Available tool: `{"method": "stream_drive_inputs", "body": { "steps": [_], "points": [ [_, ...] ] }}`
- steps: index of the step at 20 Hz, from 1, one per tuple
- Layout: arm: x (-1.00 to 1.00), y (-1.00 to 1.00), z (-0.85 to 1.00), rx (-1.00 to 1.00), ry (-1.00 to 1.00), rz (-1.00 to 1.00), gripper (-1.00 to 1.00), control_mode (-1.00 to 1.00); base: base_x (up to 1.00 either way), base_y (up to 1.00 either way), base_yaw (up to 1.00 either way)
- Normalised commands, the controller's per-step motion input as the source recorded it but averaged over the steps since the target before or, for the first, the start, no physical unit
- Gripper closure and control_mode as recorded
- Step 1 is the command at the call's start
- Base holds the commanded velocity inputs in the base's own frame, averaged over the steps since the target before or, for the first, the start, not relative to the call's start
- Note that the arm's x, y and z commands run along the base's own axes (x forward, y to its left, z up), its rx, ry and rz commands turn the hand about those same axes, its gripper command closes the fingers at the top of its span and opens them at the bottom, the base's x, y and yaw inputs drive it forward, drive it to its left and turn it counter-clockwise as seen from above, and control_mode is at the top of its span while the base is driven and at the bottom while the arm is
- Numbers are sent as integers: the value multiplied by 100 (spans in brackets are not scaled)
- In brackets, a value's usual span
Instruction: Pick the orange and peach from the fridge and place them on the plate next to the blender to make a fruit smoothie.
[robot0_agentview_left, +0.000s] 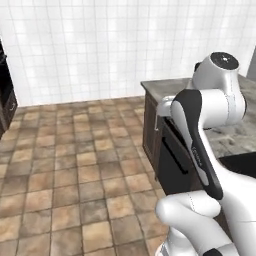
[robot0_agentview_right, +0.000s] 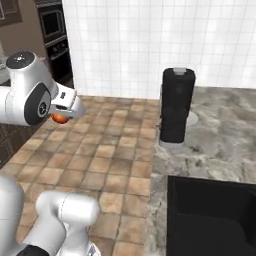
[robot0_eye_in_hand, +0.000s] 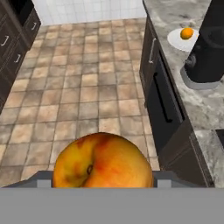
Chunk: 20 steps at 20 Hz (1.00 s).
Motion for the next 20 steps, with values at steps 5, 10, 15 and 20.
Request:
{"method": "stream_drive_inputs", "body": {
  "steps": [5,10,15,20],
  "points": [
    [0,0,0,0,0,0,100,100,100,70,-31],
    [0,0,0,0,0,0,100,100,100,98,-50],
    [0,0,0,0,0,0,100,100,83,86,-71],
    [0,0,0,0,0,0,100,100,47,65,-82]
  ]
}}
